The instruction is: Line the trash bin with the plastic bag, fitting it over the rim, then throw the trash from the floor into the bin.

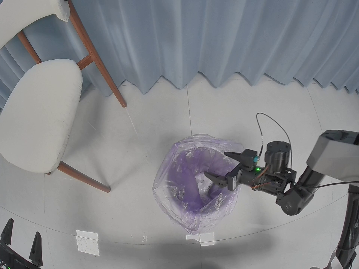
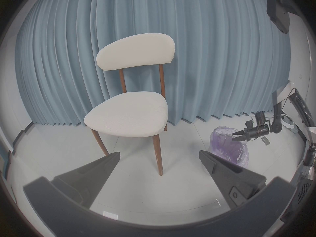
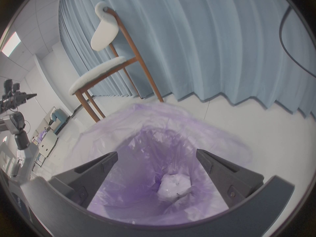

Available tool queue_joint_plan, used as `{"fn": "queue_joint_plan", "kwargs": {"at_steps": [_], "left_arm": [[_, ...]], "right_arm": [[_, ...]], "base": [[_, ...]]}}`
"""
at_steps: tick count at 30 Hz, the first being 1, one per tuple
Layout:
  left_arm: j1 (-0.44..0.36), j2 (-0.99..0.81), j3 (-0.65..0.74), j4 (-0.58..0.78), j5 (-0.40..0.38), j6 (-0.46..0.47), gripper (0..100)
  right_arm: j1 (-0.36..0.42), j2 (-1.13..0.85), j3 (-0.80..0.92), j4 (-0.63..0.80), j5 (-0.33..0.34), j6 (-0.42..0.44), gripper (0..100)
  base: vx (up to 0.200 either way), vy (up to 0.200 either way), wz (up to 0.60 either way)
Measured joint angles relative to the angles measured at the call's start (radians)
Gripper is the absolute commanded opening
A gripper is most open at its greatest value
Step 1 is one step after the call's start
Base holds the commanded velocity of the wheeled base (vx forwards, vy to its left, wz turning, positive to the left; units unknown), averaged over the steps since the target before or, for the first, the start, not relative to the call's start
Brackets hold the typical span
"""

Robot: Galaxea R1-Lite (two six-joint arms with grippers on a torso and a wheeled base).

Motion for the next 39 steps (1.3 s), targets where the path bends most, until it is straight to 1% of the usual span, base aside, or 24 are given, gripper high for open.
{"fn": "queue_joint_plan", "kwargs": {"at_steps": [4,6,11,16,20,23,26,35,38,39], "left_arm": [[0.000,0.000,0.000,0.000,0.000,0.000,100],[0.000,0.000,0.000,0.000,0.000,0.000,100],[0.000,0.001,0.000,0.000,0.000,0.000,100],[0.000,0.001,0.000,0.000,-0.001,0.000,100],[0.000,0.001,0.000,-0.001,-0.001,0.000,100],[0.000,0.001,0.000,-0.001,-0.001,0.000,100],[0.000,0.001,0.000,-0.003,-0.001,0.000,100],[0.000,0.001,0.000,-0.006,-0.001,-0.001,100],[0.000,0.002,0.000,-0.007,-0.001,-0.002,100],[0.000,0.002,0.000,-0.007,-0.001,-0.003,100]], "right_arm": [[-0.032,-0.156,0.113,0.000,-0.005,0.006,100],[-0.061,-0.242,0.170,0.000,-0.007,0.010,100],[-0.170,-0.482,0.320,0.000,-0.010,0.022,100],[-0.275,-0.724,0.487,0.007,-0.013,0.053,100],[-0.332,-0.916,0.618,0.057,-0.021,0.075,100],[-0.360,-1.061,0.673,0.155,-0.037,0.088,100],[-0.379,-1.213,0.699,0.300,-0.060,0.096,100],[-0.402,-1.646,0.714,0.836,-0.141,0.097,100],[-0.412,-1.809,0.715,1.035,-0.186,0.104,100],[-0.416,-1.845,0.715,1.070,-0.197,0.107,100]], "base": [[0.000,0.000,0.00],[0.000,0.000,0.00],[0.000,0.000,0.00],[0.000,0.000,0.00],[0.000,0.000,0.00],[0.000,0.000,0.00],[0.000,0.000,0.00],[0.000,0.000,0.00],[0.000,0.000,0.00],[0.000,0.000,0.00]]}}
